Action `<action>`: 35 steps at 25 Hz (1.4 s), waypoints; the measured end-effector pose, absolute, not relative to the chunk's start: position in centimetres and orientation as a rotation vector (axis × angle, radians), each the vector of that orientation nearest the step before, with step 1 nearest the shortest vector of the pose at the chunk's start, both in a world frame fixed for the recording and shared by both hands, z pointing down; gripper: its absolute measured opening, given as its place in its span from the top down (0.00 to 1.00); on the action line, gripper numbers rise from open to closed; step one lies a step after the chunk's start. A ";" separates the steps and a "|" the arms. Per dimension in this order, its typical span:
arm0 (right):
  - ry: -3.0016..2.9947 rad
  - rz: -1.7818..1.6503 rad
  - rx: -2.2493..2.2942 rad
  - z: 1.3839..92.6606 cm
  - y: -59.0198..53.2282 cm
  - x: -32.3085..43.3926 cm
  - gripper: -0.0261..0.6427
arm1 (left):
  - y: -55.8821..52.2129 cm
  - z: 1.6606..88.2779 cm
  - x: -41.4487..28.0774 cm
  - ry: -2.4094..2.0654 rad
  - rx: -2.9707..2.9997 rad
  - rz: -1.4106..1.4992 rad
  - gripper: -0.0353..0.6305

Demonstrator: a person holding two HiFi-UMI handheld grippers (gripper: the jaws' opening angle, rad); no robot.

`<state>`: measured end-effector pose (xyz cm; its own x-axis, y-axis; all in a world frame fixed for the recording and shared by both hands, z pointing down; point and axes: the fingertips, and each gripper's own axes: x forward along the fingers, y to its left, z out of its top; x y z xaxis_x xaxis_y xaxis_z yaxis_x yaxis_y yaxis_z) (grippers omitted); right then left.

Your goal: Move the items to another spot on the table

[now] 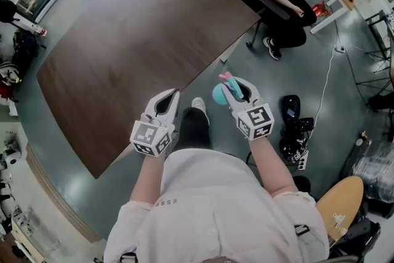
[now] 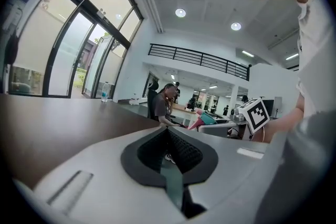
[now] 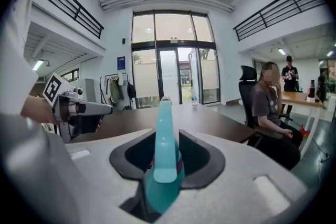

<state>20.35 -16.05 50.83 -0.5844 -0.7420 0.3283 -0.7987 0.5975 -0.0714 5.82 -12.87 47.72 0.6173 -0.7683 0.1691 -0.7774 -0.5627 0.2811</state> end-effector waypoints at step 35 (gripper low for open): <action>-2.719 0.174 0.852 49.1 -54.0 27.2 0.79 | -45.4 47.5 14.2 -1.606 2.291 -0.047 0.93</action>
<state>27.21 -53.96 49.13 -0.7847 -0.5395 0.3052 -0.5740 0.8184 -0.0290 14.18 -45.40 47.48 0.3599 -0.9180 0.1667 -0.9067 -0.3020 0.2944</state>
